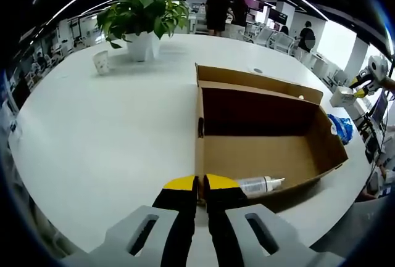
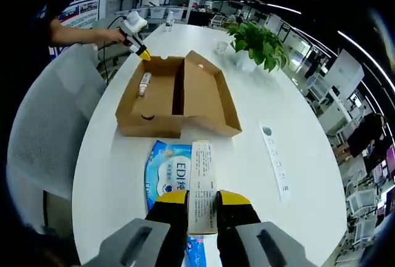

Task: Operate the shoe box by opening the lid, removing the specified soft item, and placing it in the target area until the item is outside and the box remains undamaged.

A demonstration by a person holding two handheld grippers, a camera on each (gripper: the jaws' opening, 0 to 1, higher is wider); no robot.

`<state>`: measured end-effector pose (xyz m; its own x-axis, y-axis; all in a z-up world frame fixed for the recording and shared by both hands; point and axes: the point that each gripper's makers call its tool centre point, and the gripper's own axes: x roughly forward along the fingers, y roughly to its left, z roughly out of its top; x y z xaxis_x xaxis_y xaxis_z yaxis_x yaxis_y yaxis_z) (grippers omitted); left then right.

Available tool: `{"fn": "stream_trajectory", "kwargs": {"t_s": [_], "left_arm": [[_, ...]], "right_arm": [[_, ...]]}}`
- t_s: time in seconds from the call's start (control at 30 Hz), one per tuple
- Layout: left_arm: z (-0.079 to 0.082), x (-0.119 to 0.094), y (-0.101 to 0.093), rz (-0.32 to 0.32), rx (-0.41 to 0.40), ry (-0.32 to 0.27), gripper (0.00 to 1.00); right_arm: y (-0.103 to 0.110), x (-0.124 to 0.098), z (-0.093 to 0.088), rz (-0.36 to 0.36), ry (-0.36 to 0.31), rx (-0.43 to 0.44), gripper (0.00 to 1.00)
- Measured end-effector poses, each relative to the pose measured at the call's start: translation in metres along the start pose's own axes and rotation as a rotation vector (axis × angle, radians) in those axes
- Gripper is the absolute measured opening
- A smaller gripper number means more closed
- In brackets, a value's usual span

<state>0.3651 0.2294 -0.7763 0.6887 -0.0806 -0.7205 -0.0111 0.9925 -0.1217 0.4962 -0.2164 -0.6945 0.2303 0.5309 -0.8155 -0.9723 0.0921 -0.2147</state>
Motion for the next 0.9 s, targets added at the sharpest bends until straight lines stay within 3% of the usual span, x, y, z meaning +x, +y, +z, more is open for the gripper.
{"fn": "stream_trajectory", "kwargs": {"t_s": [0.8,0.9], "left_arm": [[0.002,-0.001,-0.001,-0.017,-0.019,-0.005,0.02],[0.002,-0.001,-0.001,-0.019,-0.023,-0.005,0.03]], "right_arm": [[-0.025,0.024,-0.063,-0.013,0.112,0.06,0.12],[-0.032,0.028,-0.079,-0.02,0.139,0.064,0.12]]}}
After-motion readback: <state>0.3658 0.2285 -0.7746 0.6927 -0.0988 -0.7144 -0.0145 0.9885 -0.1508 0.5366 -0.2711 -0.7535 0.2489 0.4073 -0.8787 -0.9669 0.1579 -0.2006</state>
